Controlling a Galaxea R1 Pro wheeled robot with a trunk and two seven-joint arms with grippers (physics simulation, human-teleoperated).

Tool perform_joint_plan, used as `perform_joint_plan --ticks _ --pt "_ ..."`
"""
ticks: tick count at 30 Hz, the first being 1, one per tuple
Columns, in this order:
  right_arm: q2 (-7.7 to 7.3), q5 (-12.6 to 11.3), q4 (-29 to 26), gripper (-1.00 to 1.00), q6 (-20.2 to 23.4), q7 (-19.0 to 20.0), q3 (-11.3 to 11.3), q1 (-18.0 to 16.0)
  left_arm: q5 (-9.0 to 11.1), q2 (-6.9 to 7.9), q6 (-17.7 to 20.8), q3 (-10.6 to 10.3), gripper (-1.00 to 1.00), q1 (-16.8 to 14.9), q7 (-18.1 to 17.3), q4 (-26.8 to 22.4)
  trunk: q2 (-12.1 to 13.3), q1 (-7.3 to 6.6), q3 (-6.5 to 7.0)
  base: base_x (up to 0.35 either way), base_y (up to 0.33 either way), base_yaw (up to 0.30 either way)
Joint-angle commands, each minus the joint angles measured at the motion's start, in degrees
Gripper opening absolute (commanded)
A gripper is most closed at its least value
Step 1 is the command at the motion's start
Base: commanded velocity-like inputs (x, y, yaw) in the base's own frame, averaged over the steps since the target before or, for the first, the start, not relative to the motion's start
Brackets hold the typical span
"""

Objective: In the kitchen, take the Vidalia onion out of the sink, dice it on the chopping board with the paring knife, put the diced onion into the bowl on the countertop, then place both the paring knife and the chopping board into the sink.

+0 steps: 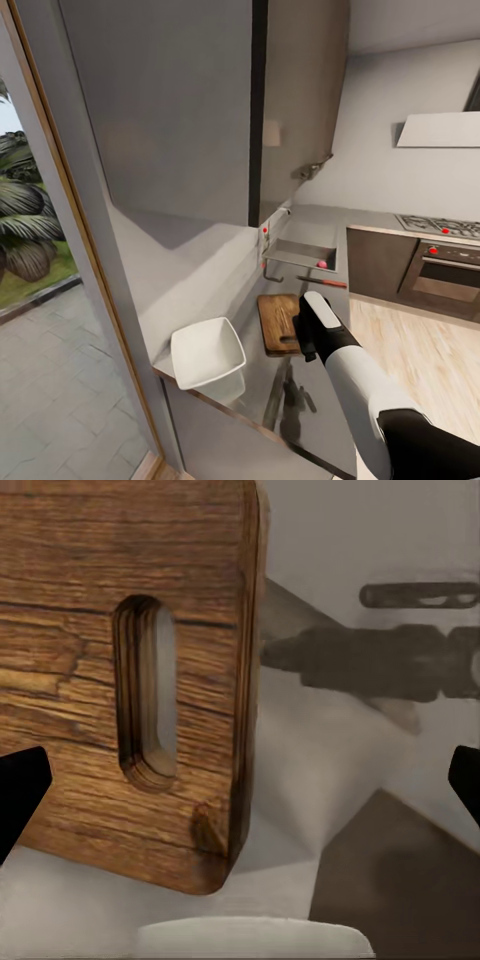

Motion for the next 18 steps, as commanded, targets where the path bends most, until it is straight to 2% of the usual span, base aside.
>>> perform_joint_plan --ticks 1,18 --pt "-0.02 -0.25 -0.03 1.00 -0.33 -0.14 0.14 -0.05 0.02 -0.01 -0.08 0.02 1.00 0.02 0.02 -0.11 -0.12 0.05 -0.12 0.116 0.086 0.000" --pt "-0.02 -0.25 -0.03 1.00 -0.33 -0.01 0.36 -0.05 0.02 -0.01 -0.31 0.02 1.00 0.02 0.02 -0.17 -0.12 0.05 -0.12 0.046 0.033 0.000"
